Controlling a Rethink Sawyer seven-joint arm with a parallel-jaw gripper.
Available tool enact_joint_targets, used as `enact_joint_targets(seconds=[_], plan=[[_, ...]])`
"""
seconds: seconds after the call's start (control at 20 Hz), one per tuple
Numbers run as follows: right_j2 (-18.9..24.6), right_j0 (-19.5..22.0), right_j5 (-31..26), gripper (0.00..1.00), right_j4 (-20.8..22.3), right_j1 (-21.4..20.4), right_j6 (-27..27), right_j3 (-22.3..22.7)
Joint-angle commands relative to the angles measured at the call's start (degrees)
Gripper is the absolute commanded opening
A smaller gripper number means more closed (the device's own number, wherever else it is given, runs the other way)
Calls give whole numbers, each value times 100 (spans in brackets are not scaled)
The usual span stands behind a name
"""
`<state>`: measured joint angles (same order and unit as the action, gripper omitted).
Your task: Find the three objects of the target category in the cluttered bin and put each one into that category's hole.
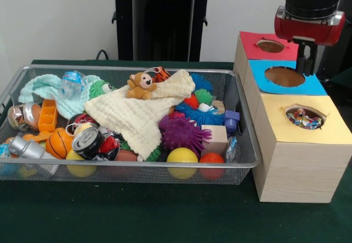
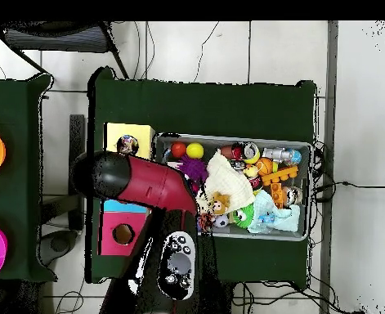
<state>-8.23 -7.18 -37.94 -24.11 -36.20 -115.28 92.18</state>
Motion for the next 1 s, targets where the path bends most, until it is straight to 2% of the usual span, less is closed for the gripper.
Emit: enact_joint_targets(seconds=[0.05,0.2,0.35,0.45,0.65,0.85,1.0], plan=[[120,41,141,0,18,127,-1108,13],[146,55,451,0,-30,144,-1110,-52],[-280,-63,-125,0,271,-31,-1146,-385],[-433,-59,-556,0,437,-194,-1047,-513],[-736,-70,-1062,0,764,-327,-877,-873],[-1018,-159,-1246,0,1108,-451,-733,-1218],[-956,-128,-1288,0,1169,-457,-693,-1302]])
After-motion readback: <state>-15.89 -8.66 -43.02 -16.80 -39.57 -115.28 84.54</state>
